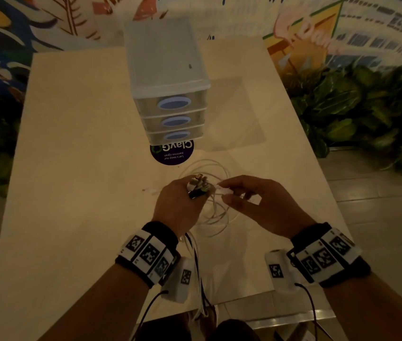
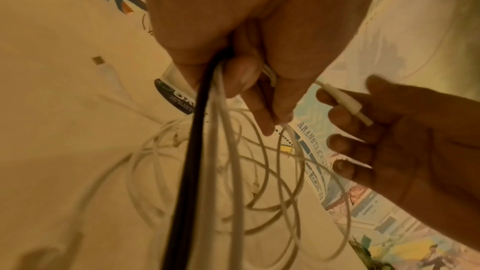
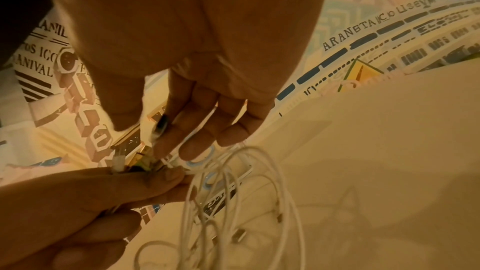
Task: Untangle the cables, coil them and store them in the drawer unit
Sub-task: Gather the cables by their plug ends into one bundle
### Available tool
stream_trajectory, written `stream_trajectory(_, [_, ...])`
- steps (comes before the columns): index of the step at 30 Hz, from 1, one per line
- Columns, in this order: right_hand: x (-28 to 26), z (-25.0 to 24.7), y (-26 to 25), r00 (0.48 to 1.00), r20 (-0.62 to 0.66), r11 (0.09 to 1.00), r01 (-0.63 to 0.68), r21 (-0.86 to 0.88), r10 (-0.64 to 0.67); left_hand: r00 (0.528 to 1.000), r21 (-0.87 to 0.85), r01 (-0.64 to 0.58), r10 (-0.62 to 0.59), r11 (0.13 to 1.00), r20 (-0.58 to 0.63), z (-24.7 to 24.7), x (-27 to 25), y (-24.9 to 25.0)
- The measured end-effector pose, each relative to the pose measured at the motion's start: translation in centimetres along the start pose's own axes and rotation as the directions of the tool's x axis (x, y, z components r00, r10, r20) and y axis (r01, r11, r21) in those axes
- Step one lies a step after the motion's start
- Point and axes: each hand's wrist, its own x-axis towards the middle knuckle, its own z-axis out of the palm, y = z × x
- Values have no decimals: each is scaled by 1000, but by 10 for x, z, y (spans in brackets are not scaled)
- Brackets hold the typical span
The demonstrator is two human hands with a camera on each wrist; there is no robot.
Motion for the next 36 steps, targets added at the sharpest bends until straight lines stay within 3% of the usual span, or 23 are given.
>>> stream_trajectory(2, [-3,-3,2,1000,-27,1000,-14,25,15,999,-7,25,-25,1000,-20,0,-1,-3])
stream_trajectory(6, [-1,-14,20,967,-171,979,-176,100,191,989,-164,134,-141,977,-36,-3,-2,-2])
stream_trajectory(10, [-7,-14,34,974,-44,971,-225,-75,222,983,-318,178,-186,931,7,-6,-1,-3])
stream_trajectory(16, [-9,0,28,989,25,990,-143,-3,143,985,-496,170,-149,852,82,-13,-8,8])
stream_trajectory(21, [-2,7,19,993,43,994,-111,-23,112,966,-523,257,-226,813,122,-15,-6,2])
stream_trajectory(36, [-2,7,11,977,52,965,-214,154,209,992,-493,122,-97,861,76,-22,-12,18])
